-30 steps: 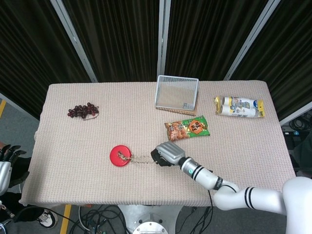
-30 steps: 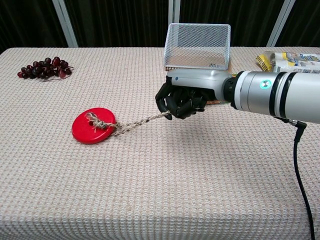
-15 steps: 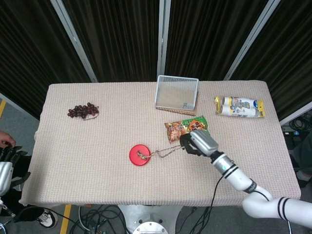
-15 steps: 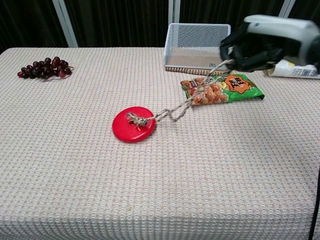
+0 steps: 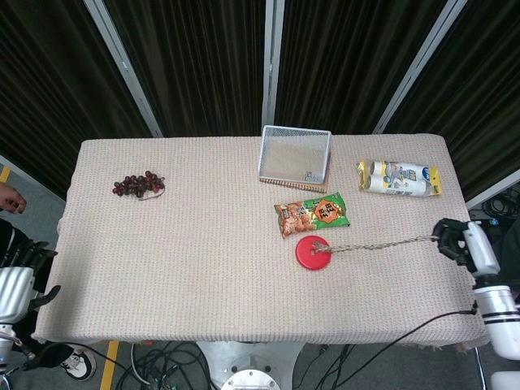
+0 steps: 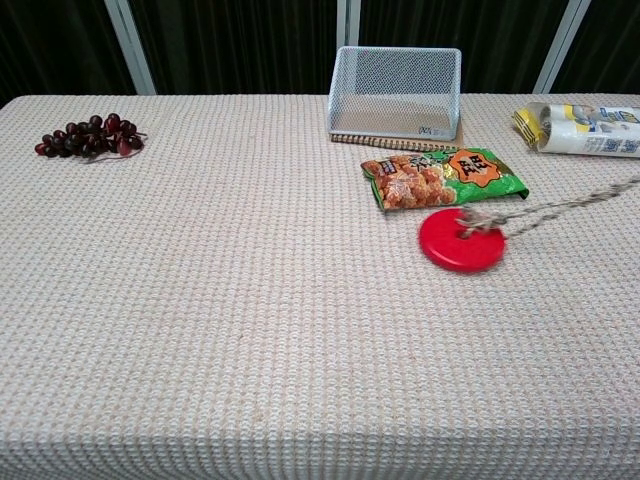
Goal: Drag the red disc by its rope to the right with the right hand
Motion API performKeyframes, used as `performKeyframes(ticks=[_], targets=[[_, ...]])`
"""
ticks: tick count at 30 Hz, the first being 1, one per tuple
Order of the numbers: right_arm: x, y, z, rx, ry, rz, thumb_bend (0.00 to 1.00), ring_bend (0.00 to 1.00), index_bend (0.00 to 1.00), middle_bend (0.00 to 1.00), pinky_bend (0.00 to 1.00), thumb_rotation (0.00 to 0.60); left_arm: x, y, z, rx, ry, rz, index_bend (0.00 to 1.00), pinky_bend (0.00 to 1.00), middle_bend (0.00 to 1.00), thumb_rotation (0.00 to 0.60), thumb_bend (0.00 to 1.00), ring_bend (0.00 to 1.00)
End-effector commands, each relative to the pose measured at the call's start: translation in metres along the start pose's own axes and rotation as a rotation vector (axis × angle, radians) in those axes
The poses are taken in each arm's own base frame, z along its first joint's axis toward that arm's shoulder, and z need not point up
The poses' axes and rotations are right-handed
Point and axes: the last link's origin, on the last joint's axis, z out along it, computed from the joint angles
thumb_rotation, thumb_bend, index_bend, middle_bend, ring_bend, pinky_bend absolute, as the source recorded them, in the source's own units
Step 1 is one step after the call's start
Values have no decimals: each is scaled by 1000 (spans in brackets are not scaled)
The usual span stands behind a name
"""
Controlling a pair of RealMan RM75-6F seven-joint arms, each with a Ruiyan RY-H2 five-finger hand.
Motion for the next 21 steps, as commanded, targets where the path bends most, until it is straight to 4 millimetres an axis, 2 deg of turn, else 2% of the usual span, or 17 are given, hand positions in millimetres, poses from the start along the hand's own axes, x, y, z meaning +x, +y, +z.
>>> performKeyframes(ticks=[1,4,7,12,16,19,21], targets=[[41,37,-22,-84,143,33,1000,907,1000,875,940,600,0,2,1,-3,-5,3,300,165,174,600,192,99],[61,54,-28,-121,193,39,1000,907,1000,875,940,600,-1,5,2,-9,-8,7,300,165,174,600,192,99],[71,62,-29,-137,220,41,1000,907,1000,875,940,600,-2,7,3,-10,-12,9,300,164,174,600,192,99],[73,61,-24,-117,238,36,1000,907,1000,875,940,600,-2,8,3,-14,-13,8,300,165,174,600,192,99],[67,49,-11,-64,251,34,1000,906,1000,875,940,600,-1,7,3,-9,-11,6,300,165,174,600,192,99],[50,32,5,2,223,16,1000,907,1000,874,940,600,-1,6,2,-7,-12,7,300,165,174,600,192,99],[30,15,16,71,182,18,1000,906,1000,872,940,600,-1,5,2,-5,-12,7,300,165,174,600,192,99]])
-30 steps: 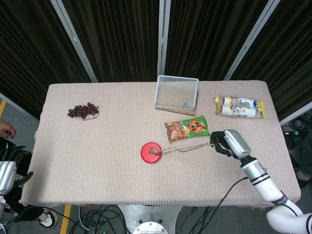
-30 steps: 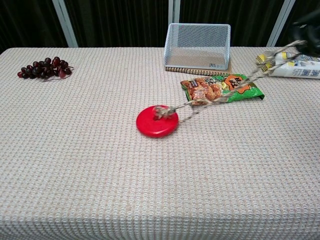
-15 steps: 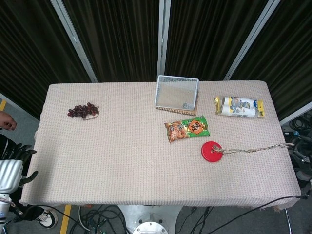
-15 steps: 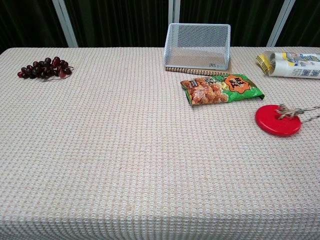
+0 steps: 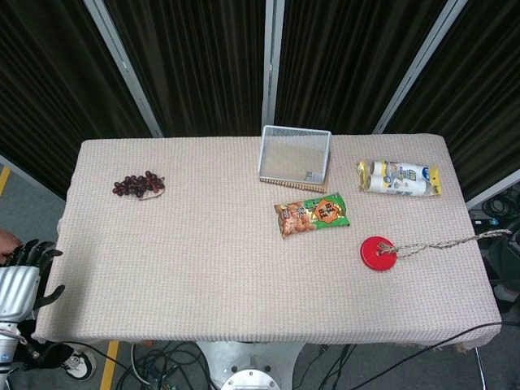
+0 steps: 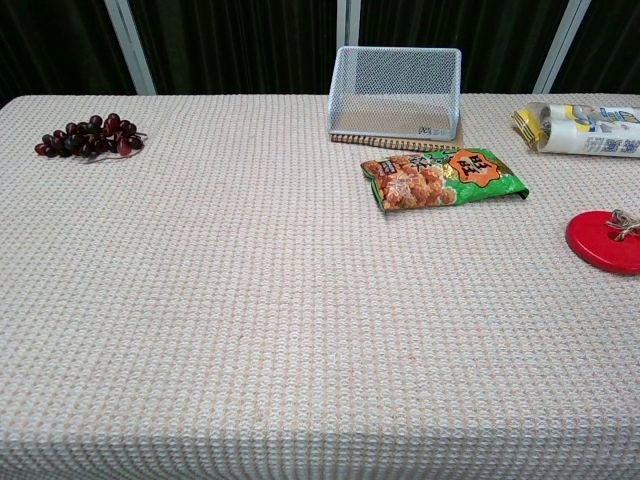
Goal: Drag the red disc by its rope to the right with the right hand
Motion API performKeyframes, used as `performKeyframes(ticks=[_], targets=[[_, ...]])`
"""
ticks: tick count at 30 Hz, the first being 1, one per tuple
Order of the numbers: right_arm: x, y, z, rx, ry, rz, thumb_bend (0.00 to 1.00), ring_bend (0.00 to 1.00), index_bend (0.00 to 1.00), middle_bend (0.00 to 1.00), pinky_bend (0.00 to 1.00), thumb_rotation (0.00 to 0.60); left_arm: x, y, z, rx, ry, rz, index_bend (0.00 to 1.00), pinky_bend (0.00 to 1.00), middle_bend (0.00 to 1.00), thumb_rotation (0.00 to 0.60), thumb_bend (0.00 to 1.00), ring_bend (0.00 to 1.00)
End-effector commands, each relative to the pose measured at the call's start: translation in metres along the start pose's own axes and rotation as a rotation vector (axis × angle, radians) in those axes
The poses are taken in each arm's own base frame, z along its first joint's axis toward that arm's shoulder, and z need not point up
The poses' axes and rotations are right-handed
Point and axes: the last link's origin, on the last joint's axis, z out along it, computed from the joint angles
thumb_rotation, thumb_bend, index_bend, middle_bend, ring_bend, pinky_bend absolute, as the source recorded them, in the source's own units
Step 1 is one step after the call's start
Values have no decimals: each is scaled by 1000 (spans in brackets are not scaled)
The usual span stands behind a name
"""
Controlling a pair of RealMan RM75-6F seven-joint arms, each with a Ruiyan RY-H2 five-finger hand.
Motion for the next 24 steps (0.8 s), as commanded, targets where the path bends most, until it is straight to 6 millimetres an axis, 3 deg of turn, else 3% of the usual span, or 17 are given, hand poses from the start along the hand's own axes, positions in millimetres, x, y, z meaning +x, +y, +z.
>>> performKeyframes(ticks=[1,6,11,13,16,17,19,21,24], targets=[[-39,-31,11,124,-73,17,1000,907,1000,871,940,600,0,0,0,1,0,-1,300,165,174,600,192,99],[-102,-72,9,260,-299,-6,1000,906,1000,870,939,600,-1,0,0,1,-4,-1,300,164,174,600,192,99],[-137,-77,-2,307,-412,-177,998,906,1000,862,938,600,0,-3,-1,7,-3,-3,300,164,174,600,192,99],[-143,-72,-8,322,-425,-246,884,875,973,831,912,600,0,-4,-2,12,-3,-6,300,164,174,600,192,99],[-144,-62,-14,323,-457,-366,494,663,755,689,762,600,-1,-6,-3,18,-2,-7,300,164,174,600,192,99],[-143,-57,-17,305,-497,-434,365,546,620,604,692,600,-1,-6,-3,18,-4,-7,300,164,174,600,192,99],[-140,-49,-21,259,-584,-552,111,237,216,329,517,600,-2,-6,-3,15,-6,-6,300,164,174,600,192,99],[-137,-47,-26,219,-668,-686,8,50,13,103,354,600,-3,-4,-2,10,-11,-8,300,164,174,600,192,99],[-135,-54,-33,223,-658,-822,0,0,0,0,111,600,-3,-3,0,5,-11,-8,300,164,174,600,192,99]])
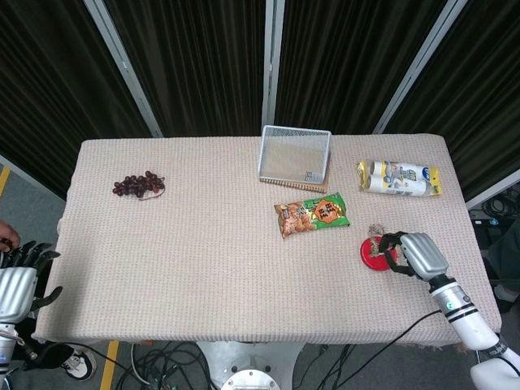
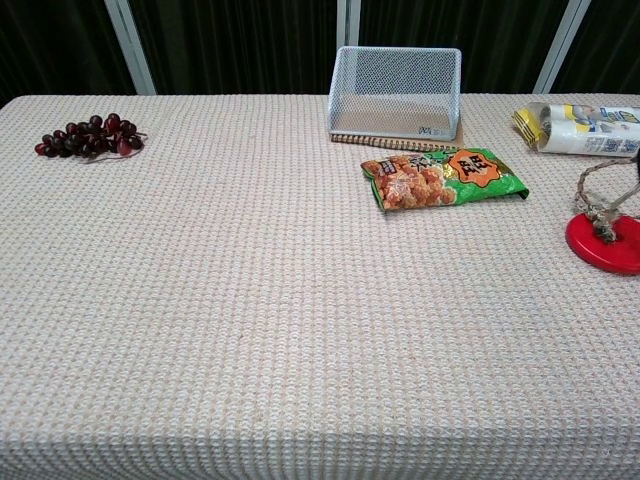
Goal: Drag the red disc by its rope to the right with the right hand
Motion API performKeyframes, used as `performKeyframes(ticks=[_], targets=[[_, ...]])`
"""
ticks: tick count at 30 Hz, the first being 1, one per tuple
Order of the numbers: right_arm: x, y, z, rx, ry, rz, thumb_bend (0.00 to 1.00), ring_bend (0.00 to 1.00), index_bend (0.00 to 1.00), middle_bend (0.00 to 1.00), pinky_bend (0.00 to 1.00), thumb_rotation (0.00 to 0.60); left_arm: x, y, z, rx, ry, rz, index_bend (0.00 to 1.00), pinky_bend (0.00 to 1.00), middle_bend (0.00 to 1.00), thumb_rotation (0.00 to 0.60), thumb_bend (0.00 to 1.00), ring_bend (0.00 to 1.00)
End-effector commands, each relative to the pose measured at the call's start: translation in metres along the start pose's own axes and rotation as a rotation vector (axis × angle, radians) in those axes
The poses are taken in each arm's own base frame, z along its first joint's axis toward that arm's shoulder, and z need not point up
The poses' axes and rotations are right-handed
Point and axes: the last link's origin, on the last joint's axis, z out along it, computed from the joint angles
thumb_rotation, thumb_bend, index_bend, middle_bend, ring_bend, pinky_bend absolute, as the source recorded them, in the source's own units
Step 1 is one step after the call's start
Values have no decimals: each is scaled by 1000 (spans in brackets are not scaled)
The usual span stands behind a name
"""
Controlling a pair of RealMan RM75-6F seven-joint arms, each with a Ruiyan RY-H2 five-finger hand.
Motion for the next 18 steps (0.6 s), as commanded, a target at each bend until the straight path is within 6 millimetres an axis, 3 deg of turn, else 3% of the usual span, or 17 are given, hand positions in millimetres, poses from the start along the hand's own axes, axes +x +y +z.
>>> performKeyframes(ticks=[1,10,18], targets=[[-3,-8,-17,-74,-146,-269,0,0,0,0,73,600,1,1,1,-3,4,-2,300,165,174,600,192,99],[9,-19,-26,-123,-87,-247,0,0,0,0,6,600,5,3,2,-8,19,-1,300,165,174,600,192,99],[9,-18,-40,4,106,-114,0,0,0,0,0,600,3,3,3,-8,15,3,300,164,174,600,192,99]])
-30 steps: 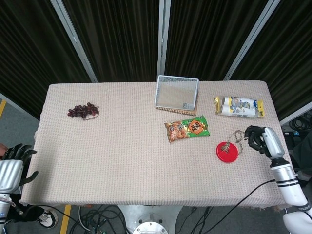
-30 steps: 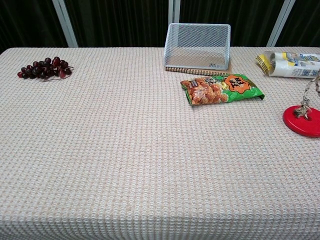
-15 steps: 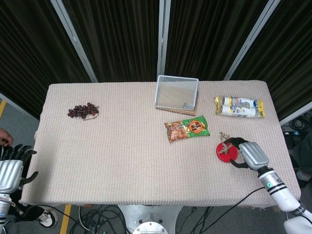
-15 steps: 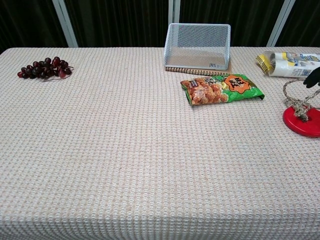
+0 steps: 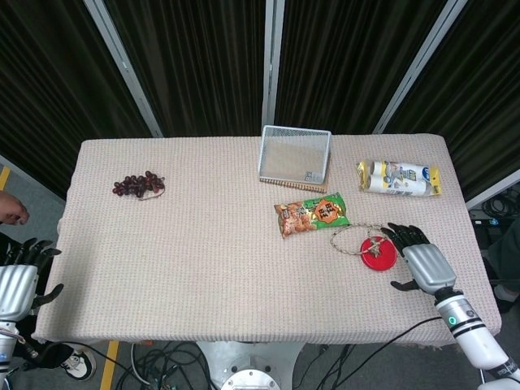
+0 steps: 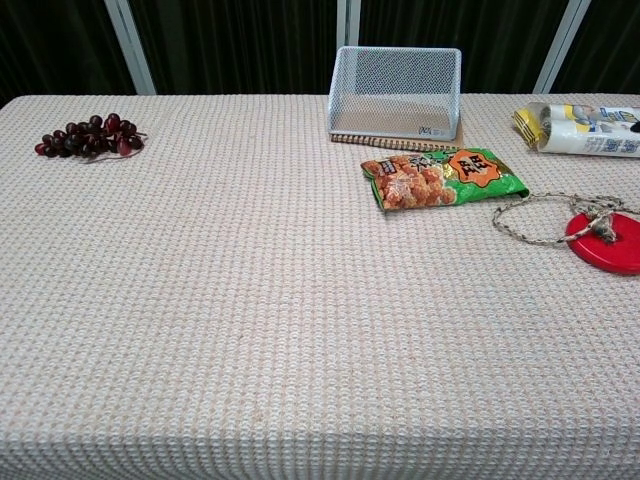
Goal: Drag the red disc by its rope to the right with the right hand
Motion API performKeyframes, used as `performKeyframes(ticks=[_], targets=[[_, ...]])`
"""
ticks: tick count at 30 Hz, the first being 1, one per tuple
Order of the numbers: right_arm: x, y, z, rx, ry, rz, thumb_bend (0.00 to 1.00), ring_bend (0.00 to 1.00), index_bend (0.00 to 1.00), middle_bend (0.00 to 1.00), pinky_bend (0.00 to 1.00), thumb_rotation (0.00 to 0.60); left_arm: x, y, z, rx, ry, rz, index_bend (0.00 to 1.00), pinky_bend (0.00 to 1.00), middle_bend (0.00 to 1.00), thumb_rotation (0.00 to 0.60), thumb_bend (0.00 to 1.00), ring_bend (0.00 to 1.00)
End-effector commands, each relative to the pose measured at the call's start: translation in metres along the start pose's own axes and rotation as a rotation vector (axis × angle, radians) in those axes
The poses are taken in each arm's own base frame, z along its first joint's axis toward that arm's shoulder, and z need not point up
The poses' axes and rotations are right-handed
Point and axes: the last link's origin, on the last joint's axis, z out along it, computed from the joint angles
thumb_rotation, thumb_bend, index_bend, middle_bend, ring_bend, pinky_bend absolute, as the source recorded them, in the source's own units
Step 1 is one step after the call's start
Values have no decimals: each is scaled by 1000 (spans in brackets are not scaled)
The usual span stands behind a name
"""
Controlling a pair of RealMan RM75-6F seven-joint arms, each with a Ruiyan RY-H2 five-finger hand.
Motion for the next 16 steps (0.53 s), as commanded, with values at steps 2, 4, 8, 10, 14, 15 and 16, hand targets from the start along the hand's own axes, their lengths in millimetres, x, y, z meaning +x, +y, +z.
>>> performKeyframes(ticks=[2,4,8,10,14,15,16], targets=[[-4,12,-21,43,150,3,0,0,0,0,0,600,0,1,1,-1,6,-4,300,164,174,600,192,99],[-8,18,-32,-4,175,-49,0,0,0,0,0,600,0,1,1,0,10,-6,300,165,174,600,192,99],[-20,35,-62,-153,211,-119,1,0,0,0,0,600,4,3,2,-10,19,-6,299,165,174,600,192,99],[-22,42,-74,-203,235,-139,5,0,0,0,0,600,5,3,3,-13,27,-5,298,165,174,600,192,99],[-28,57,-94,-260,314,-165,35,0,0,0,0,600,5,2,3,-10,22,-2,295,164,174,600,192,99],[-29,60,-96,-267,331,-167,46,0,0,0,0,600,5,2,4,-10,22,-2,293,164,174,600,192,99],[-30,62,-97,-270,350,-169,53,0,0,0,0,600,5,2,4,-10,23,-1,292,164,174,600,192,99]])
